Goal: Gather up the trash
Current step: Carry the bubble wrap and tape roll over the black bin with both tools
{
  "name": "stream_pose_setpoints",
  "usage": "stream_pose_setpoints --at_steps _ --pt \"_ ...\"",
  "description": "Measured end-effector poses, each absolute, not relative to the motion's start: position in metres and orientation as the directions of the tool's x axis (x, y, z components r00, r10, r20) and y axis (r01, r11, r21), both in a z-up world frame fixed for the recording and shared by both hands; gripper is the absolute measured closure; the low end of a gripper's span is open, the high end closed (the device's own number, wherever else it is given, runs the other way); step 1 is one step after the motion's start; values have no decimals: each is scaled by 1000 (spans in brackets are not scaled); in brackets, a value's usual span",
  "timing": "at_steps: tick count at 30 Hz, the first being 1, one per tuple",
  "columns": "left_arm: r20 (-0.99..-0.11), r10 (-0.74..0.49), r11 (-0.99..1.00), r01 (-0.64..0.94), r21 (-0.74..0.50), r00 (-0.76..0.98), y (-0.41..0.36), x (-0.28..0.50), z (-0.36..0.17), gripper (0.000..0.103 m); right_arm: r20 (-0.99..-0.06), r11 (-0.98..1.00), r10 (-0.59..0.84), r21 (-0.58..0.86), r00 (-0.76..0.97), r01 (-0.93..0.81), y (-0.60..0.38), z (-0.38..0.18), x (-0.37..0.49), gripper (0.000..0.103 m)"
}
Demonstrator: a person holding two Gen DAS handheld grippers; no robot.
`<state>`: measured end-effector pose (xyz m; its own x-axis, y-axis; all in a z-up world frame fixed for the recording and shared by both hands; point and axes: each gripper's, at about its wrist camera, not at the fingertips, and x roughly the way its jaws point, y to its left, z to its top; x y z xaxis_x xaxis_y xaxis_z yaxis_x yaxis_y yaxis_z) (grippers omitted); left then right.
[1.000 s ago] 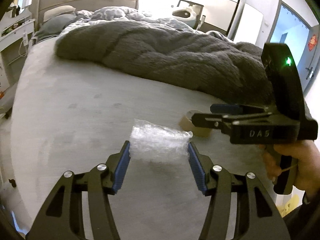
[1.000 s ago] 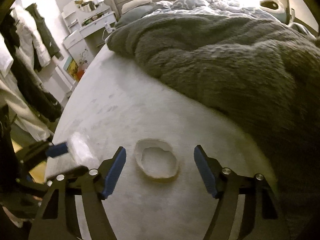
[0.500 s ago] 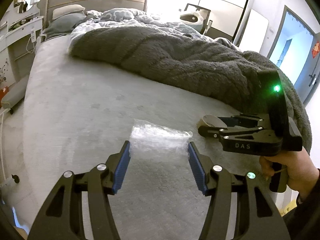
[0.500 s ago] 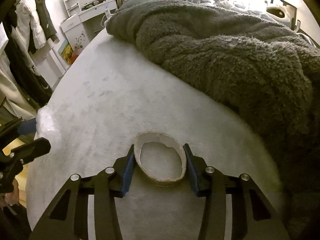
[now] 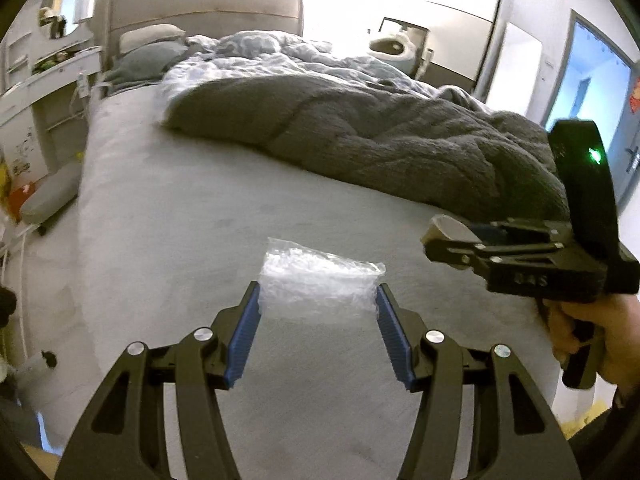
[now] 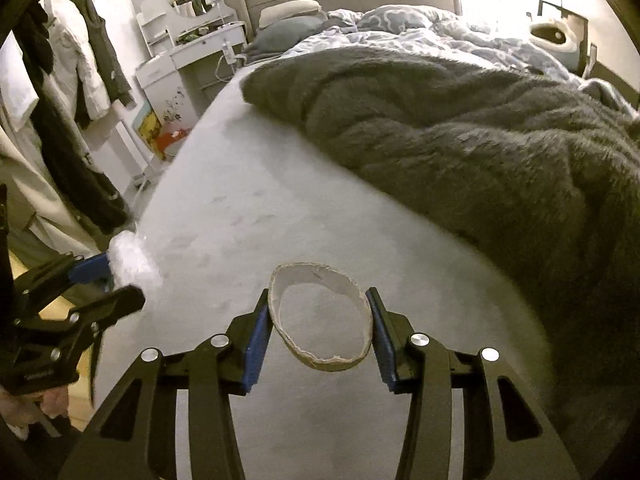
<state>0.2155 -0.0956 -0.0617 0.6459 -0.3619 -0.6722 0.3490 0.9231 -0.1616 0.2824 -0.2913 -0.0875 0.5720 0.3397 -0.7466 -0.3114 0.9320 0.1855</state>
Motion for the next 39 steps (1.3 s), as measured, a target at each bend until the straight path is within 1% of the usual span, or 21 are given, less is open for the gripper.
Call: stream_pose_setpoints --at_steps 2,9,13,16,20,26,29,30,31,33,39 --pt "-672 -339 934 317 -161 658 -85 211 -61 43 -747 923 362 206 558 -324 -282 -91 277 56" --pt "-691 -239 971 172 -166 682 -40 195 -65 43 -757 895 397 195 519 -400 -234 -95 257 56" --pt "-699 -211 976 109 -188 683 -22 181 -66 43 -759 885 409 195 507 -422 -223 -94 246 56" --pt "-702 -181 982 88 -166 689 -16 170 -67 43 -758 879 420 202 499 -432 -218 -93 240 56" --pt "-721 -107 994 61 -89 685 -10 160 -72 43 -752 871 433 206 497 -446 -209 -87 227 56" --pt "-744 -34 999 22 -26 668 2 149 -81 43 -742 860 450 209 497 -466 -195 -78 217 56" --pt "-747 -26 1000 12 -24 664 9 143 -83 43 -742 856 454 212 493 -471 -190 -77 214 56" --pt "-760 -59 998 30 -51 648 13 142 -85 43 -741 854 457 213 492 -474 -187 -77 212 56" --pt "-766 -59 998 31 -50 640 14 140 -87 43 -741 852 459 211 490 -479 -184 -76 211 56" --pt "-768 -30 1000 22 -20 640 20 135 -89 43 -741 849 461 208 488 -486 -177 -76 209 56" --pt "-780 -5 999 -32 -32 626 43 126 -94 43 -748 836 469 205 469 -510 -154 -80 206 56"
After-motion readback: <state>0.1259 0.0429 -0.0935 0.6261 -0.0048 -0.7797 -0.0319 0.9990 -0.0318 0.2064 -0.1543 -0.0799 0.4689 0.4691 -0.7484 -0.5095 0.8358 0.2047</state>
